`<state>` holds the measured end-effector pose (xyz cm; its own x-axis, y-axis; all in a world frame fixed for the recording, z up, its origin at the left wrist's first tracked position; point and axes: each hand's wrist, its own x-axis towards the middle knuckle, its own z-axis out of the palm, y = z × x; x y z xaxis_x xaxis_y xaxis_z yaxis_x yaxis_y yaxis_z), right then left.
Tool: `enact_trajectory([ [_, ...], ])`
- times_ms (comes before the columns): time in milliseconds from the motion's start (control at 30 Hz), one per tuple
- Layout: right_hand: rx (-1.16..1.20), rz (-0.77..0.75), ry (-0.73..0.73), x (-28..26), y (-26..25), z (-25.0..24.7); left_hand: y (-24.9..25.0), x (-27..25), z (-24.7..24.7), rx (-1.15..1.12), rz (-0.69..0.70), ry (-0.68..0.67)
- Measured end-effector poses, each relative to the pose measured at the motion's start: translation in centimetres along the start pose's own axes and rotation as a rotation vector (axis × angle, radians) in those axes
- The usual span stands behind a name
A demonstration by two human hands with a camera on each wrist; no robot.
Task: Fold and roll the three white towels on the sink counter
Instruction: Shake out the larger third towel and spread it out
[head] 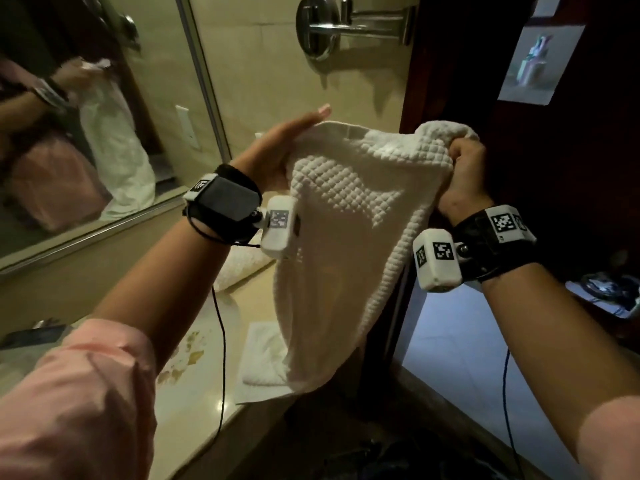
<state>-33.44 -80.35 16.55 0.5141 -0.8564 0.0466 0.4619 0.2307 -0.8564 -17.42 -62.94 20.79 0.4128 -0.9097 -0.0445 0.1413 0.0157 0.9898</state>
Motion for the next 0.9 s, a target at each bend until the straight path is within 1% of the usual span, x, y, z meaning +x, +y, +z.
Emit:
enact_trajectory([
  [67, 0.039, 0.0, -0.05, -0.2, -0.6, 1.5, 1.7, -1.7, 0.3, 0.076, 0.052, 0.021],
  [167, 0.098, 0.004, -0.148, -0.5, -1.8, 3.8, 4.3, -3.3, 0.4, 0.207, 0.196, 0.012],
  [233, 0.114, 0.008, -0.203, -0.8, -2.6, 5.4, 5.9, -4.5, 0.8, 0.293, 0.259, 0.08],
  [300, 0.143, 0.004, -0.26, -1.2, -3.4, 6.5, 7.1, -6.0, 1.3, 0.402, 0.364, 0.116],
  [367, 0.193, -0.003, -0.331, -1.7, -4.2, 7.2, 8.0, -7.5, 1.8, 0.497, 0.441, 0.089],
  [433, 0.224, -0.01, -0.403, -2.4, -5.0, 7.8, 8.6, -9.1, 2.3, 0.546, 0.483, 0.053],
  [500, 0.242, -0.022, -0.445, -3.0, -5.6, 8.4, 9.1, -10.6, 2.8, 0.566, 0.505, 0.047],
  [567, 0.269, -0.043, -0.45, -3.4, -6.2, 8.9, 9.5, -11.8, 3.3, 0.573, 0.523, 0.061],
  [633, 0.279, -0.057, -0.463, -3.6, -6.7, 9.2, 9.7, -12.5, 3.6, 0.53, 0.534, 0.093],
  [733, 0.258, -0.046, -0.548, -4.3, -7.2, 9.6, 9.7, -13.4, 4.2, 0.379, 0.48, 0.164],
  [833, 0.266, -0.006, -0.602, -5.2, -7.1, 9.5, 8.8, -13.9, 4.6, 0.349, 0.446, 0.214],
  [900, 0.249, -0.021, -0.609, -5.6, -6.9, 9.4, 8.1, -14.1, 4.7, 0.33, 0.441, 0.241],
])
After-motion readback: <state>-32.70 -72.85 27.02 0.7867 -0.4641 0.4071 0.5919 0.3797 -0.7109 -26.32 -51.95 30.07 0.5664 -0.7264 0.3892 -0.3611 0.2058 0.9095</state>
